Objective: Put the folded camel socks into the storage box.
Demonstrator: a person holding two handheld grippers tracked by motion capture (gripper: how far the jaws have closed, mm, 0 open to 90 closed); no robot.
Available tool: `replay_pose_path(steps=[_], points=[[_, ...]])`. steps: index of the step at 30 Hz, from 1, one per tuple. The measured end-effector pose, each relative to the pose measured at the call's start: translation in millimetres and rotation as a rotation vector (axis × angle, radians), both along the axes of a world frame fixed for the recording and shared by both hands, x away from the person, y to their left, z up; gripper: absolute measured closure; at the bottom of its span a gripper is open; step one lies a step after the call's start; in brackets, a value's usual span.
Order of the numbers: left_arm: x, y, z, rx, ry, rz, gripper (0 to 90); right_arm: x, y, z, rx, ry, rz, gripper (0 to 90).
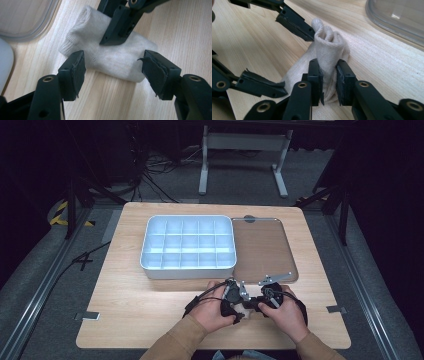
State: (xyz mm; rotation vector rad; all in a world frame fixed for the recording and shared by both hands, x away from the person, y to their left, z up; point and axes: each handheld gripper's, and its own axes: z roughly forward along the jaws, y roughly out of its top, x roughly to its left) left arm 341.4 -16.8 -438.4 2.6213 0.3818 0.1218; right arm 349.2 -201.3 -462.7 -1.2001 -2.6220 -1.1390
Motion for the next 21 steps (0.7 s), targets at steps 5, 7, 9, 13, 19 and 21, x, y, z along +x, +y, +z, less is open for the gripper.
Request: replay_pose_path(steps=[5,7,9,13,19,21], points=[[0.5,14.5,7.8,-0.027,0.003,0.02,33.9,0.8,-0.4,3.5,0.006,0.003,0.009,77.7],[0.1,21.8,11.4,-0.017,-0.01,0.027,33.6,0.9,-1.0,6.3,0.003,0.005,0.012,77.8],[-0.9,30.3,13.9,-0.017,-0.014,0.035,33.5,1.4,-1.9,9.9,0.003,0.007,0.015,77.9],[0.7,43.9,18.4,-0.027,-0.018,0.068,33.4,3.6,-3.7,17.8,0.004,0.004,0.013,77.9],[2.2,59.4,27.3,-0.053,-0.027,0.109,33.4,8.3,-7.0,36.4,-0.006,-0.007,0.01,77.9],[2.7,63.0,26.9,-0.043,-0.03,0.12,33.5,9.1,-7.7,39.0,-0.011,-0.009,0.008,77.9]])
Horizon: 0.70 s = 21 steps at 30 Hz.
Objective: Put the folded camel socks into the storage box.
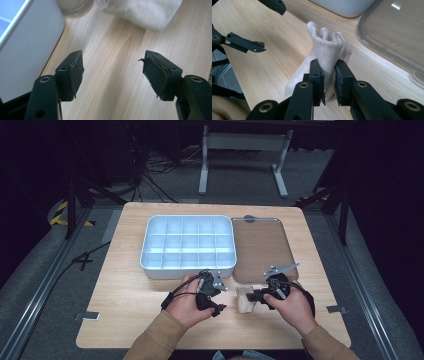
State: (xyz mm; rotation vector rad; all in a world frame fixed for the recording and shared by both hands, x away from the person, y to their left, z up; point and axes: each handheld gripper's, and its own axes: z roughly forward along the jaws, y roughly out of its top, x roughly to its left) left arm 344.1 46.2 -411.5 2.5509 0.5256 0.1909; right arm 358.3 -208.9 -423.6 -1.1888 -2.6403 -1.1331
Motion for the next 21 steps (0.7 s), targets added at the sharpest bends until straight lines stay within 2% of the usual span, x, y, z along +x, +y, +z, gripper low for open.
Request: replay_pose_path(steps=[6,21], points=[[-0.2,7.5,4.6,0.002,0.006,0.04,33.3,3.1,-1.8,12.5,-0.004,-0.008,-0.007,77.9],[0.6,20.3,12.0,0.014,0.021,0.052,32.3,17.2,-4.9,43.5,-0.027,-0.035,-0.014,77.9]])
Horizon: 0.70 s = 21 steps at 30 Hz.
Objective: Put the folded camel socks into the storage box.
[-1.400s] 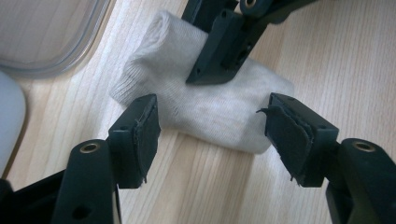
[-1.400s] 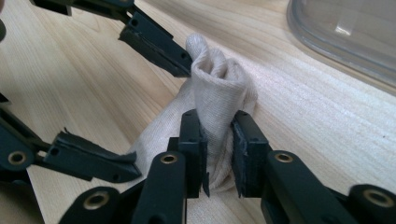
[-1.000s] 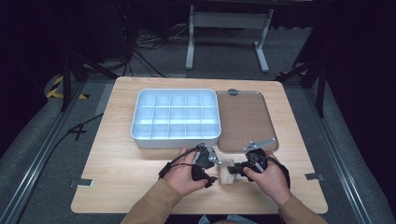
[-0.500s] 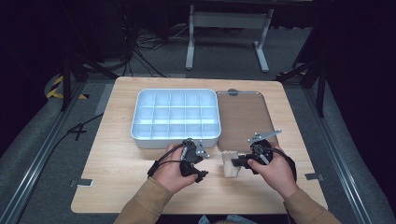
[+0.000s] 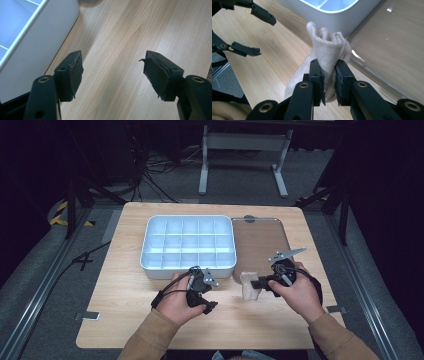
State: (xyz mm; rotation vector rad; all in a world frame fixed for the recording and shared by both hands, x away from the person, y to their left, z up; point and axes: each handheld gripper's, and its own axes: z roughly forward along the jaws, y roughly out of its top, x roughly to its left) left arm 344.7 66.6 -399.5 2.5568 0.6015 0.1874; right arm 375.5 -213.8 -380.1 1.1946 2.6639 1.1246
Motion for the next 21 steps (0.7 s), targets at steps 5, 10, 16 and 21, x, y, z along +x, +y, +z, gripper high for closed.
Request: replay_pose_path(steps=[5,10,16,21], points=[[0.0,2.6,0.2,0.001,-0.004,0.004,32.2,5.0,0.2,8.2,-0.006,-0.012,0.006,77.8],[0.3,4.3,0.6,0.009,-0.011,0.008,32.4,9.7,-0.4,16.3,-0.011,-0.022,0.009,77.8],[0.2,6.2,1.1,0.003,0.001,0.02,32.1,14.9,-0.7,23.5,-0.014,-0.028,0.011,77.7],[1.0,8.1,1.0,0.012,-0.014,0.023,32.3,21.4,1.8,26.5,-0.024,-0.055,0.083,77.6]])
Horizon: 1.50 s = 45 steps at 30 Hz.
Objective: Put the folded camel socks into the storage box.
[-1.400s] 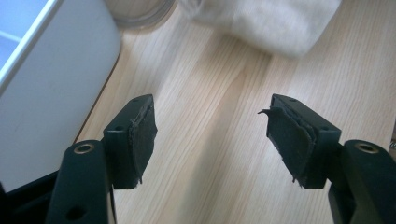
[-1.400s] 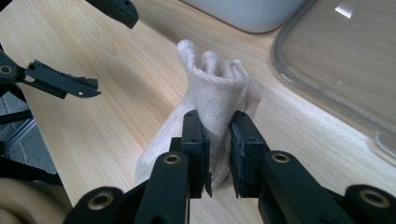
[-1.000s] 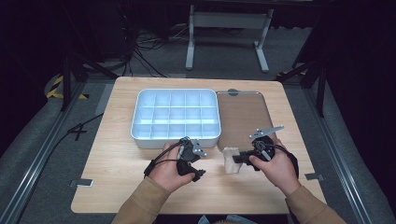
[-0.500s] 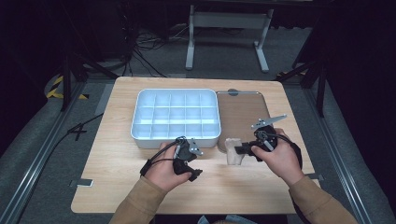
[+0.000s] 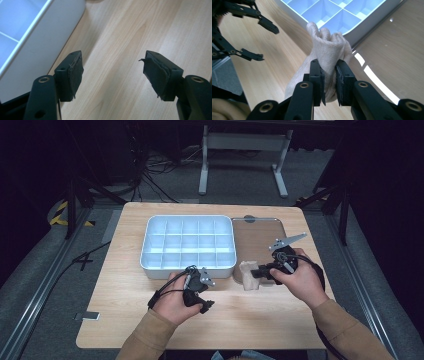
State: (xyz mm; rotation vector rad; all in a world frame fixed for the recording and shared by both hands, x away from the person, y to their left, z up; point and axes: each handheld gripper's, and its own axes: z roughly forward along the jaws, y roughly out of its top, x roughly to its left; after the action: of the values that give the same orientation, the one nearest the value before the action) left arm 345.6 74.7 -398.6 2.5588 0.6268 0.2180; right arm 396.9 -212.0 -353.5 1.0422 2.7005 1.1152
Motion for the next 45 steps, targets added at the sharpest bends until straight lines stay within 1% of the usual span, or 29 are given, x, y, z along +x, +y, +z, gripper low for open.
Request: replay_pose_path(steps=[1,5,7,9,10,11,14,15,17,18,20,21,22,23,24,25,27,28,32,33,35,36,38,39,40,42,43,45], points=[[0.0,0.4,0.1,-0.002,0.007,0.004,32.2,1.2,0.4,0.8,-0.008,-0.003,-0.002,77.6],[0.1,0.8,-0.3,-0.002,0.007,0.009,32.0,7.2,0.9,5.3,-0.019,-0.009,-0.011,77.6],[0.2,1.3,0.3,0.001,0.009,0.006,32.0,10.4,1.2,7.5,-0.017,-0.01,-0.014,77.6],[-0.6,2.5,0.4,-0.006,0.005,0.011,32.0,14.0,2.6,10.2,-0.018,-0.01,-0.015,77.6],[-1.0,3.6,0.9,-0.001,0.008,0.012,32.0,15.7,3.6,11.4,-0.022,-0.011,-0.014,77.6],[-2.2,5.4,0.7,-0.002,0.01,0.023,31.9,17.6,4.9,12.7,-0.021,-0.011,-0.011,77.5],[-3.3,10.6,0.3,-0.013,0.005,0.037,31.4,23.6,10.5,17.2,-0.022,-0.012,-0.006,77.4],[-4.1,13.1,0.2,-0.019,-0.003,0.047,31.2,25.1,12.1,18.4,-0.022,-0.011,-0.005,77.4],[-5.5,16.6,1.3,-0.021,0.003,0.063,31.0,30.0,16.6,22.4,-0.028,-0.016,0.0,77.5],[-5.6,17.9,1.5,-0.022,-0.005,0.063,31.0,32.1,18.8,24.4,-0.033,-0.018,0.001,77.5],[-6.4,21.0,2.3,-0.022,0.005,0.067,31.0,36.1,22.5,28.0,-0.037,-0.022,0.007,77.5],[-6.4,21.0,2.3,-0.022,0.005,0.067,31.0,36.1,22.5,28.0,-0.037,-0.022,0.007,77.5],[-7.6,22.6,1.5,-0.026,-0.002,0.082,31.0,38.2,24.8,30.1,-0.04,-0.025,0.01,77.5],[-7.7,23.6,1.7,-0.023,0.001,0.083,31.0,41.8,28.2,32.6,-0.049,-0.034,0.015,77.4],[-7.7,25.1,2.5,-0.019,0.01,0.082,31.0,43.4,29.9,33.9,-0.051,-0.031,0.018,77.4],[-8.6,25.7,1.3,-0.03,0.004,0.094,31.0,46.0,32.8,35.6,-0.057,-0.031,0.019,77.4],[-8.6,27.6,2.3,-0.021,0.009,0.09,30.9,50.6,37.0,37.2,-0.063,-0.028,0.022,77.4],[-8.8,28.2,2.5,-0.023,0.012,0.093,30.9,52.6,39.2,37.6,-0.064,-0.026,0.026,77.4],[-9.2,30.4,3.1,-0.034,-0.002,0.104,30.4,59.1,46.9,36.4,-0.045,-0.026,0.038,77.3],[-9.1,30.8,3.3,-0.035,0.002,0.105,30.2,61.1,49.5,35.8,-0.041,-0.028,0.04,77.3],[-8.4,31.5,2.6,-0.039,-0.004,0.108,30.2,64.5,52.5,34.9,-0.035,-0.026,0.041,77.3],[-8.0,31.7,3.1,-0.035,0.011,0.105,30.2,66.2,54.3,34.2,-0.034,-0.019,0.036,77.3],[-7.7,31.8,2.8,-0.037,0.012,0.108,30.1,70.5,59.1,31.4,-0.039,-0.008,0.032,77.3],[-7.3,32.2,3.4,-0.037,0.021,0.104,30.1,71.7,61.0,30.2,-0.042,-0.005,0.03,77.3],[-7.6,31.8,2.6,-0.044,0.01,0.111,30.1,73.2,63.3,28.8,-0.052,0.001,0.028,77.3],[-7.6,32.0,2.5,-0.047,0.008,0.113,30.0,77.4,68.0,25.1,-0.07,0.006,0.025,77.3],[-7.6,32.2,2.6,-0.048,0.011,0.117,29.9,78.6,69.5,24.1,-0.073,0.01,0.022,77.3],[-7.2,32.6,2.6,-0.048,0.005,0.116,29.8,82.3,73.2,21.0,-0.082,0.019,0.016,77.3]])
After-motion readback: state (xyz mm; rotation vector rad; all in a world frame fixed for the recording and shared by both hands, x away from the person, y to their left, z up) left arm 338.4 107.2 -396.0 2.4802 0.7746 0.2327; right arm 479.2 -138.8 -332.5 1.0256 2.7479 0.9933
